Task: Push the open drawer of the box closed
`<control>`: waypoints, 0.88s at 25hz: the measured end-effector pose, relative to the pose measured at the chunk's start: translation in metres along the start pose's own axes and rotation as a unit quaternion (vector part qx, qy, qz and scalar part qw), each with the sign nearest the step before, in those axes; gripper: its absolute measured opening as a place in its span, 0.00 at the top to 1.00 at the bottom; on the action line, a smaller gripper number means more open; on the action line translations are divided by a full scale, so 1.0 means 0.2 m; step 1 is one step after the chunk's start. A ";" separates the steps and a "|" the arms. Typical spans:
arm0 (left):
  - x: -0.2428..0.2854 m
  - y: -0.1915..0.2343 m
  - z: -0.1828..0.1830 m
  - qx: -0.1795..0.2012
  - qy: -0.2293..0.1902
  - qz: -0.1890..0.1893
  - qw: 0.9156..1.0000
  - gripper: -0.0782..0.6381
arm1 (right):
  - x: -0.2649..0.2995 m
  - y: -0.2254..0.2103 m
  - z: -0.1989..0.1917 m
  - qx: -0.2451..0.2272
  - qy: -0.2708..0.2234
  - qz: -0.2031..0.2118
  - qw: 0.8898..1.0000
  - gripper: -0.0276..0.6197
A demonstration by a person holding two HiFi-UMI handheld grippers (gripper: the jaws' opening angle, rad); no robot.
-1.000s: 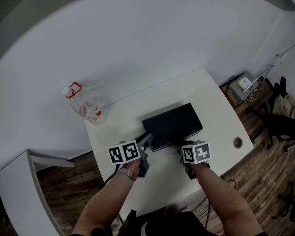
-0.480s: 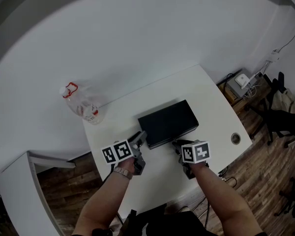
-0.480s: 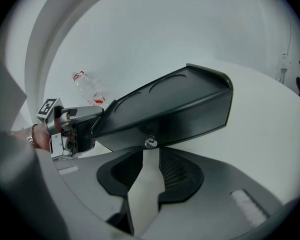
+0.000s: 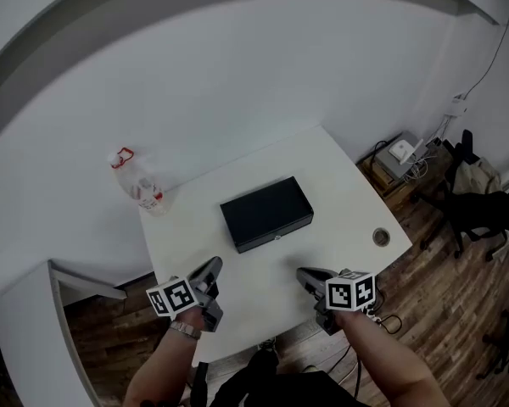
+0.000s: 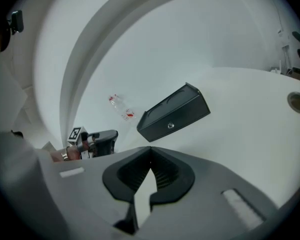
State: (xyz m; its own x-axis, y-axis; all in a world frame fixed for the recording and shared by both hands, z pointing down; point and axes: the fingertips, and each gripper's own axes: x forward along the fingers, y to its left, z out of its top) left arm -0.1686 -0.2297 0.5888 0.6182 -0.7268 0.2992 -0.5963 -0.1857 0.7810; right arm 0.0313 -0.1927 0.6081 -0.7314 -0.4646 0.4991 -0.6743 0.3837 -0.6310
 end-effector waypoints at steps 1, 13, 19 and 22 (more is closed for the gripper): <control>-0.04 -0.05 -0.05 0.000 0.001 -0.006 1.000 0.89 | -0.07 0.03 -0.02 0.003 -0.007 0.012 1.000 0.95; -0.56 -0.79 -1.19 -0.010 0.060 -0.102 0.993 0.89 | -0.97 0.31 -0.61 0.028 -0.028 0.153 0.987 0.95; -0.84 -0.97 -1.55 -0.017 0.076 -0.115 0.990 0.89 | -1.24 0.36 -0.91 0.086 -0.034 0.176 0.980 0.95; -0.93 -1.01 -1.65 -0.027 0.073 -0.124 0.989 0.89 | -1.33 0.42 -0.98 0.096 -0.040 0.183 0.978 0.95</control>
State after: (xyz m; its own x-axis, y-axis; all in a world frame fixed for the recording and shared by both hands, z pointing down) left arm 0.0056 0.1614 0.5554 0.8117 -0.5596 0.1673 -0.3911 -0.3079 0.8673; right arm 0.1485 0.1198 0.5388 -0.9044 -0.3885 0.1766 -0.3328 0.3831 -0.8617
